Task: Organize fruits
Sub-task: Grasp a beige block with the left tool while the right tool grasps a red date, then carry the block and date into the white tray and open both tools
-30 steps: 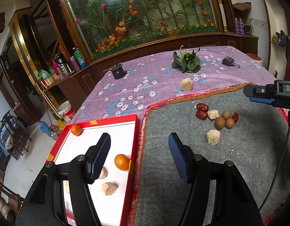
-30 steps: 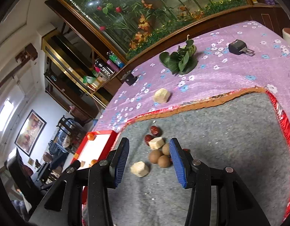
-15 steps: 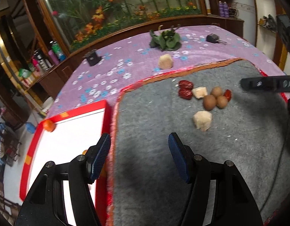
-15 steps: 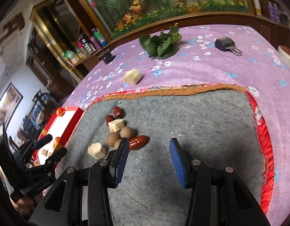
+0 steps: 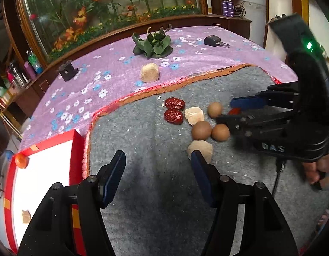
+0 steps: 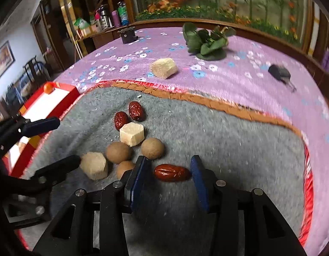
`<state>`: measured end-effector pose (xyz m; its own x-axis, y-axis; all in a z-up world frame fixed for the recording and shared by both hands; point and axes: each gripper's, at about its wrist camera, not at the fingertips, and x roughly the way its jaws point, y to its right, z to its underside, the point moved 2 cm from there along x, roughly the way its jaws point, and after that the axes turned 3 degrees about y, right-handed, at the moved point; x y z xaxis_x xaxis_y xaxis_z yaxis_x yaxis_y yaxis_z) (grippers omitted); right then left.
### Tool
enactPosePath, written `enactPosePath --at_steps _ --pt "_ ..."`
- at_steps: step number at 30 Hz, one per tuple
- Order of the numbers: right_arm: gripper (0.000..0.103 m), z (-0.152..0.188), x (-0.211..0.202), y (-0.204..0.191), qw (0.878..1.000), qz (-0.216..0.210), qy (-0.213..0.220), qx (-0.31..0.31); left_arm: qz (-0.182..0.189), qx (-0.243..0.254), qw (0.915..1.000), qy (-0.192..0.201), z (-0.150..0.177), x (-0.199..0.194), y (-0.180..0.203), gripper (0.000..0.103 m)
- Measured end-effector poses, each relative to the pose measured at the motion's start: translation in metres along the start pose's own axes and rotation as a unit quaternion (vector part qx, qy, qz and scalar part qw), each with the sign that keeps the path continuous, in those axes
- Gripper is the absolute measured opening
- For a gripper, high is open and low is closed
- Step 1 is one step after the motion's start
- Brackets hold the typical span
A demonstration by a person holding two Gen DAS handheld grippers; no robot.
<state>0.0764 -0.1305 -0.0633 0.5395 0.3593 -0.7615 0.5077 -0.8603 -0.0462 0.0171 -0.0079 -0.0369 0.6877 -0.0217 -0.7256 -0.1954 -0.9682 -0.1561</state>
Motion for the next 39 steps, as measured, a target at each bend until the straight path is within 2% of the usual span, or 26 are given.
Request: enactPosePath --at_steps 4,10,12,14,17,23,28,32,35,39 --pt "0.035 0.002 -0.005 0.005 1.000 -0.012 -0.003 0.008 0.025 0.012 0.9996 0.002 0.000 -0.008 0.006 0.062" --pt "0.034 -0.001 -0.015 0.038 0.993 -0.068 0.002 0.101 0.047 0.034 0.9981 -0.021 -0.005 0.016 0.029 0.062" --pt "0.034 -0.001 -0.016 0.047 0.988 -0.085 0.001 0.129 0.050 0.027 0.9977 -0.036 -0.003 0.026 0.029 0.052" --pt "0.035 0.000 -0.015 0.054 0.983 -0.099 -0.004 0.152 0.070 0.006 0.9970 -0.032 -0.005 0.027 0.027 0.032" --pt "0.034 0.000 -0.015 0.056 0.981 -0.109 -0.005 0.163 0.081 0.006 0.9962 -0.031 -0.005 0.028 0.029 0.025" --pt "0.034 -0.004 -0.024 0.052 0.978 -0.131 0.021 0.162 0.072 0.002 0.9973 -0.012 -0.003 0.015 0.026 0.025" --pt "0.034 -0.015 -0.032 0.028 0.977 -0.146 0.037 0.149 0.038 -0.017 0.9990 0.016 0.002 -0.015 0.001 0.025" --pt "0.034 -0.036 -0.036 -0.021 0.980 -0.163 0.043 0.108 -0.028 -0.028 0.9984 0.039 0.012 -0.043 -0.035 0.025" --pt "0.034 -0.053 -0.030 -0.070 0.980 -0.181 0.043 0.069 -0.077 -0.056 0.9946 0.041 0.028 -0.056 -0.073 0.025" --pt "0.034 -0.067 -0.014 -0.139 0.973 -0.224 0.039 0.037 -0.153 -0.085 0.9842 0.025 0.052 -0.060 -0.119 0.025"
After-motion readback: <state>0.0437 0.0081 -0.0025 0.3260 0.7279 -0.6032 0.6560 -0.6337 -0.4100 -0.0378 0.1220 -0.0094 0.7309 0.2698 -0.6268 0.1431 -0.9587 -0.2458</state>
